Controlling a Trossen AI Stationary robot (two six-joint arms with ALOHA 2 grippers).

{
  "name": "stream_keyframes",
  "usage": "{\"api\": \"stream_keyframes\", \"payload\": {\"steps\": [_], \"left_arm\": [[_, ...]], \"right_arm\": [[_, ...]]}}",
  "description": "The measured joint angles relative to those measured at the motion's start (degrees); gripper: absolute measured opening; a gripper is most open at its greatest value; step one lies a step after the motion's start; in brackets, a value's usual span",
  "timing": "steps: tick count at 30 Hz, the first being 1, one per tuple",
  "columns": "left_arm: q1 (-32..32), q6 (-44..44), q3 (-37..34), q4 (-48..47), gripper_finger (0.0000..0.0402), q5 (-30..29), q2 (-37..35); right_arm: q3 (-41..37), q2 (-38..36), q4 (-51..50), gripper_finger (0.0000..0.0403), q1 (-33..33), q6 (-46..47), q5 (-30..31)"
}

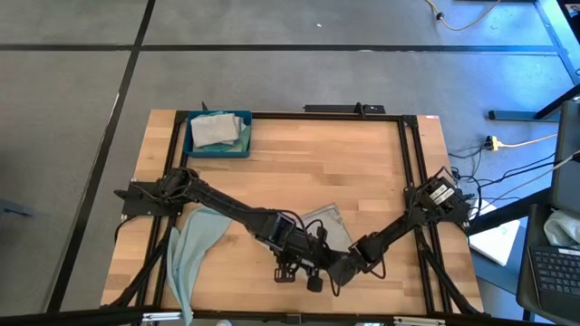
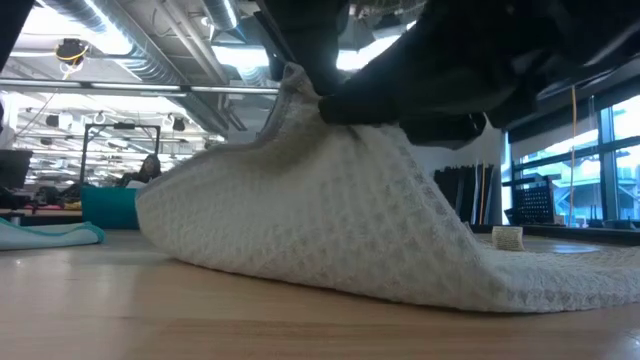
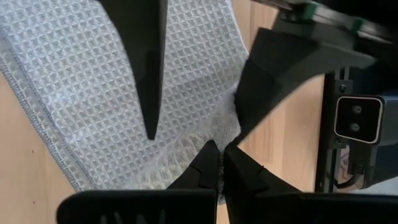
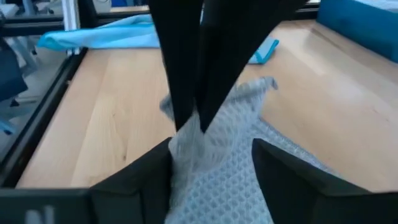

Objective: Fold microfiber towels
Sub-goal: Fold the gray towel

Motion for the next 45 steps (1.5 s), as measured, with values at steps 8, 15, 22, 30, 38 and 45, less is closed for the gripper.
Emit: {"api": "stream_keyframes", "payload": {"steps": [8, 15, 22, 30, 38, 45], "left_arm": [[-0.13, 0.24, 0.0, 0.03, 0.0002, 0.44, 0.02], [-0.38, 1.66, -0.02, -1.3, 0.0018, 0.55, -0.46], [-1.07, 4.55, -0.07, -6.2, 0.003, -7.35, -7.19], [-6.04, 0.0, -0.04, -9.44, 0.002, -28.94, -14.75], [-15.82, -9.17, -0.69, -10.45, 0.0009, -51.4, -14.26], [-20.18, -18.08, -8.93, -8.11, 0.0001, -54.92, -13.85]], "right_arm": [[0.0, 0.01, -0.42, 0.0093, 0.01, -1.75, -0.51], [0.0, 0.02, 0.04, 0.0017, -0.17, -4.82, -3.8], [0.04, 0.03, -0.47, 0.0009, -0.37, -6.02, -6.12], [0.02, 0.07, -1.18, 0.0013, -0.34, -8.35, -9.66], [1.88, 0.11, 0.27, 0.0014, 0.28, -13.52, -5.67], [4.97, 0.11, -2.65, 0.0015, 1.83, -13.65, 10.93]]}}
